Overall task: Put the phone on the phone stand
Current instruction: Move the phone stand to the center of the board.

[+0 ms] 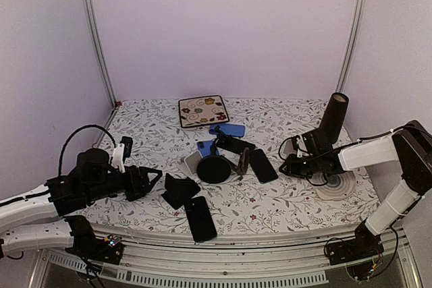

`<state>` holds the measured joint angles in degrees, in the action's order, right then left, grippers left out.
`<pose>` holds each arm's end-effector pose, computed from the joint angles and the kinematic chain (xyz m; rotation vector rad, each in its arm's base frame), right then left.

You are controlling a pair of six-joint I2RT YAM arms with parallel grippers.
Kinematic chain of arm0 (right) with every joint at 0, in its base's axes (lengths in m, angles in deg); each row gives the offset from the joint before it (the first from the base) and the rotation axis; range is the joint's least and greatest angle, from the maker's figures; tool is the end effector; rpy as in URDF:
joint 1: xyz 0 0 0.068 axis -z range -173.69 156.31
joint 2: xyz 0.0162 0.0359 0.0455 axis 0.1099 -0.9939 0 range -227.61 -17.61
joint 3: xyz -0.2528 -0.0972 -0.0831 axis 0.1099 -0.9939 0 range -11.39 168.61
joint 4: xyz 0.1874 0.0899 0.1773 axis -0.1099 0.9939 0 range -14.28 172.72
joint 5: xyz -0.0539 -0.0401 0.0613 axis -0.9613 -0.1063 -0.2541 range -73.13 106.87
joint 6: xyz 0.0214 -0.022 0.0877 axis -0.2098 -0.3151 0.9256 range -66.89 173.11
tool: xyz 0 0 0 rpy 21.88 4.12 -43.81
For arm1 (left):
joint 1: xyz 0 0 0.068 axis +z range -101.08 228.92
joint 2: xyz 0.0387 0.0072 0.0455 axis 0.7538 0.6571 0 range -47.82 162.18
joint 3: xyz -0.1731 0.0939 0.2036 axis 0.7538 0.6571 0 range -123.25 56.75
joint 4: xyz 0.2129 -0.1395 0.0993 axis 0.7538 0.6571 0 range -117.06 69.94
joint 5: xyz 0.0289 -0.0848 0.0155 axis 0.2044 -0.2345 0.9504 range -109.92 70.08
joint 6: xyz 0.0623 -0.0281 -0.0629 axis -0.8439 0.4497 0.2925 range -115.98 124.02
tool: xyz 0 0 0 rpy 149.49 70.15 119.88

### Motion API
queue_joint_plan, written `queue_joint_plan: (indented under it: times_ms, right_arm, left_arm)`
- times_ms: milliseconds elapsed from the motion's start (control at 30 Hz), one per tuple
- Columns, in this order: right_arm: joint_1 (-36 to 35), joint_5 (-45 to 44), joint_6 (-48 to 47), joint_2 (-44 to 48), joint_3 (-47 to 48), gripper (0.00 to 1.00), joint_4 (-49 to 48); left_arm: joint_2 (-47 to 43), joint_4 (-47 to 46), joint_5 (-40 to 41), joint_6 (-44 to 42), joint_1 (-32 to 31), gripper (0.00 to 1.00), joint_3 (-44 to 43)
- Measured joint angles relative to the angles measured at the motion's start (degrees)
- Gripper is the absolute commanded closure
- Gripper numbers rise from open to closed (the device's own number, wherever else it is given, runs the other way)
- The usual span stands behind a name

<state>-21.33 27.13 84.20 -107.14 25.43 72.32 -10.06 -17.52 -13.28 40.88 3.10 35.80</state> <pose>0.2797 0.1632 0.1013 -0.0080 2.5300 0.6577 0.1515 -0.1420 0.1951 0.0896 2.1180 -0.7763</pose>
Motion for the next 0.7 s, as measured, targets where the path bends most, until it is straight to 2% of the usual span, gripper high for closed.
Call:
queue_joint_plan:
  times_ms: [267, 700]
  right_arm:
    - [2.8, -1.9, 0.3, -3.5, 1.6, 0.76, -1.3]
    - [7.6, -6.3, -1.2, -3.1, 2.2, 0.76, 0.8]
  left_arm:
    - [-1.0, 2.5, 0.0, -1.4, 0.6, 0.06, -0.3]
    - [-2.6, 2.0, 1.2, -2.8, 0.7, 0.06, 1.0]
